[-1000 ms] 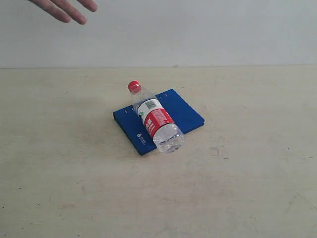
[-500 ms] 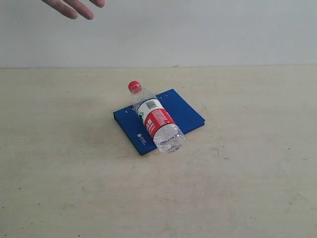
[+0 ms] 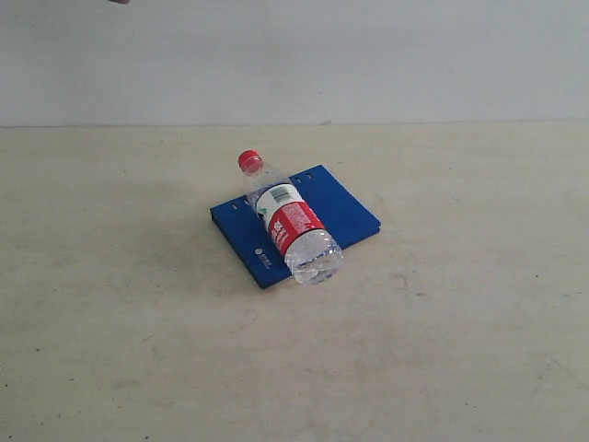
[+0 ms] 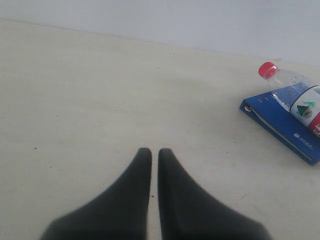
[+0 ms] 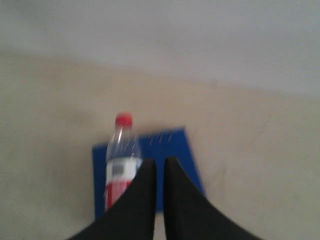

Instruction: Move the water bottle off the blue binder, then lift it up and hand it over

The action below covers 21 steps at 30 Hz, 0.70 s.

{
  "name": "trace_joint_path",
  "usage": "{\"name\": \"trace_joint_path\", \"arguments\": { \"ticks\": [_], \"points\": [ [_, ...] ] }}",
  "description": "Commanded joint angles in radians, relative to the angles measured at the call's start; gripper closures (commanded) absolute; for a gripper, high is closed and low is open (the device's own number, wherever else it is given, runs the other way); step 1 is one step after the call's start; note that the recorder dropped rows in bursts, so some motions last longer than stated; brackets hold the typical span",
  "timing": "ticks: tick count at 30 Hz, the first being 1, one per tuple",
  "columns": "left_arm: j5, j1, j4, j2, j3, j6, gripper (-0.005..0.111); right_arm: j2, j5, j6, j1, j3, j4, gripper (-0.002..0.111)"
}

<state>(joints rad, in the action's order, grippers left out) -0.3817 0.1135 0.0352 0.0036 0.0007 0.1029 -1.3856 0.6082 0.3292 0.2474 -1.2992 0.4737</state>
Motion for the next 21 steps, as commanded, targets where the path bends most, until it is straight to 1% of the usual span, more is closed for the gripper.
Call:
{"name": "trace_joint_path", "arguments": {
  "ticks": [1, 2, 3, 5, 6, 7, 9, 10, 11, 13, 16, 21],
  "points": [
    [0.015, -0.007, -0.002, -0.004, -0.001, -0.003, 0.102, -0.312, 0.282, 0.106, 0.071, -0.172, 0.022, 0.108],
    [0.015, -0.007, -0.002, -0.004, -0.001, -0.003, 0.102, -0.369, 0.282, 0.148, 0.083, -0.195, 0.023, 0.107],
    [0.015, -0.007, -0.002, -0.004, -0.001, -0.003, 0.102, -0.419, 0.28, 0.217, 0.098, -0.227, 0.028, 0.103],
    [0.015, -0.007, -0.002, -0.004, -0.001, -0.003, 0.102, -0.495, 0.267, 0.289, 0.116, -0.273, 0.04, 0.094],
    [0.015, -0.007, -0.002, -0.004, -0.001, -0.003, 0.102, -0.539, 0.248, 0.302, 0.125, -0.298, 0.042, 0.084],
    [0.015, -0.007, -0.002, -0.004, -0.001, -0.003, 0.102, -0.565, 0.226, 0.302, 0.131, -0.321, 0.045, 0.076],
    [0.015, -0.007, -0.002, -0.004, -0.001, -0.003, 0.102, -0.622, 0.139, 0.273, 0.135, -0.358, 0.048, 0.059],
    [0.015, -0.007, -0.002, -0.004, -0.001, -0.003, 0.102, -0.643, 0.087, 0.24, 0.135, -0.371, 0.05, 0.053],
    [0.015, -0.007, -0.002, -0.004, -0.001, -0.003, 0.102, -0.668, 0.046, 0.193, 0.135, -0.383, 0.052, 0.05],
    [0.015, -0.007, -0.002, -0.004, -0.001, -0.003, 0.102, -0.72, -0.029, 0.077, 0.135, -0.416, 0.061, 0.049],
    [0.015, -0.007, -0.002, -0.004, -0.001, -0.003, 0.102, -0.804, -0.039, 0.074, 0.135, -0.489, 0.106, 0.049],
    [0.015, -0.007, -0.002, -0.004, -0.001, -0.003, 0.102, -0.934, -0.001, 0.069, 0.135, -0.658, 0.105, 0.049]
  ]
}}
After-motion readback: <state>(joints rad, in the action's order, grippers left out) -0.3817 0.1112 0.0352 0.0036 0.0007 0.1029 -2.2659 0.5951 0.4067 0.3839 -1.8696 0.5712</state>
